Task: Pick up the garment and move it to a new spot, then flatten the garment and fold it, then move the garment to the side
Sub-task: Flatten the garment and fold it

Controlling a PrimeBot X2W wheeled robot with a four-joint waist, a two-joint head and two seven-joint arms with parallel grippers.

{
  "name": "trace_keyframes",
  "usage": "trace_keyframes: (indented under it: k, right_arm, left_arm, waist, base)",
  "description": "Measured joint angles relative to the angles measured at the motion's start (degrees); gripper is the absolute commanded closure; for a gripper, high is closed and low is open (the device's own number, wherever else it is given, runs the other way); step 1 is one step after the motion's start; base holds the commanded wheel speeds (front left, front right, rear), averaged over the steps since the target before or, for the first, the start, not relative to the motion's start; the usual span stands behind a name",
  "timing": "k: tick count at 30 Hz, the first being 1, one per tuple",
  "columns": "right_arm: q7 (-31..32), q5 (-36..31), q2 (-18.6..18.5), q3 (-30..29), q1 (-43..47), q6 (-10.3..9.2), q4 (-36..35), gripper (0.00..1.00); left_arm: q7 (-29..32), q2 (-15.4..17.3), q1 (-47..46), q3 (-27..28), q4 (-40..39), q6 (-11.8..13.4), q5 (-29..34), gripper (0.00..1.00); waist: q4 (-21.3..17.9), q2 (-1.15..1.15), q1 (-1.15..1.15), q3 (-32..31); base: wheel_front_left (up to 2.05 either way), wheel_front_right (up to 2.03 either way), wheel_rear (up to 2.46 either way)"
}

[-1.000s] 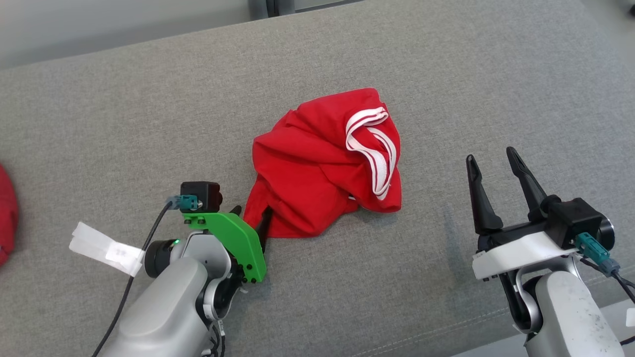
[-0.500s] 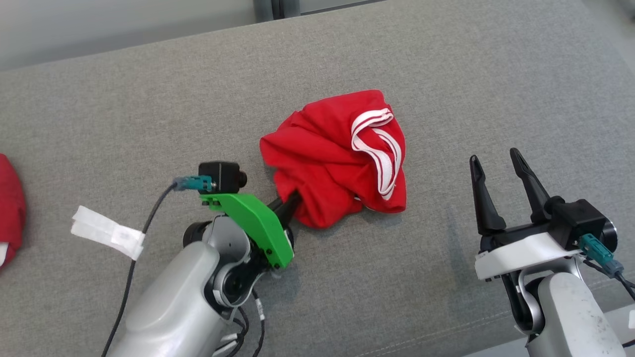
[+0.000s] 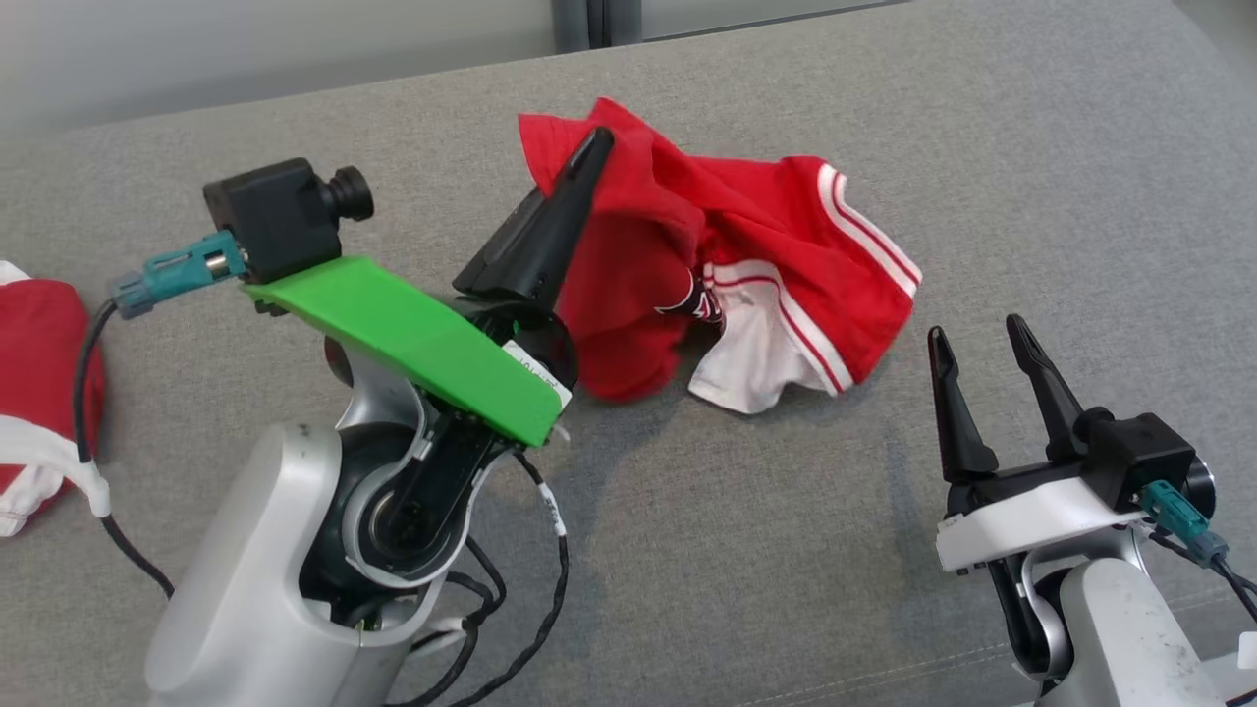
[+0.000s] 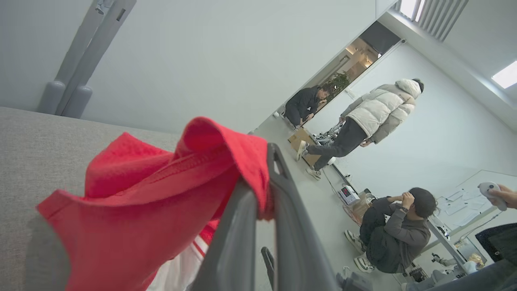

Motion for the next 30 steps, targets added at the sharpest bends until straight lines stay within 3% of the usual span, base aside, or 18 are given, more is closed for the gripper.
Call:
trace_keyframes:
  k: [6,9,14,19,24,30]
  right_arm:
    - [0.00,-0.01,0.01,0.43,0.23,0.00,0.20,0.00]
    - [0.00,0.00,-0.11,0.54,0.04,0.00,0.31,0.00]
    - [0.00,0.01,-0.35,0.62,-0.02,0.00,0.15,0.00]
    - [0.00,0.01,-0.63,0.83,0.08,0.00,0.27,0.00]
    - [0.00,0.01,-1.45,0.36,0.65,0.00,0.14,0.00]
    - [0.00,0.01,-1.93,-0.81,1.40,0.00,-0.24,0.00]
  left_arm:
    - [-4.11,-0.64,-2.30,4.33,0.22,4.05,2.29,1.00]
    - [-5.86,1.23,-3.16,5.53,2.64,4.54,5.67,1.00]
    - [-6.47,4.50,1.57,6.59,10.03,4.61,5.98,1.00]
    - [-7.98,6.65,10.73,8.57,15.66,2.19,3.43,1.00]
    - [-7.50,6.97,22.96,10.88,13.57,-1.00,-3.34,1.00]
    - [-6.55,7.31,34.14,11.61,12.22,-1.54,-7.24,1.00]
  waist:
    - [1.37,0.00,0.00,-0.54]
    - [1.69,0.00,0.00,-0.86]
    - [1.88,0.00,0.00,-0.46]
    - [1.57,0.00,0.00,0.26]
    - [1.32,0.00,0.00,0.64]
    - [2.54,0.00,0.00,1.11]
  base:
    - [0.00,0.00,0.00]
    - [0.00,0.00,0.00]
    - [0.00,0.00,0.00]
    - [0.00,0.00,0.00]
    - [0.00,0.00,0.00]
    - [0.00,0.00,0.00]
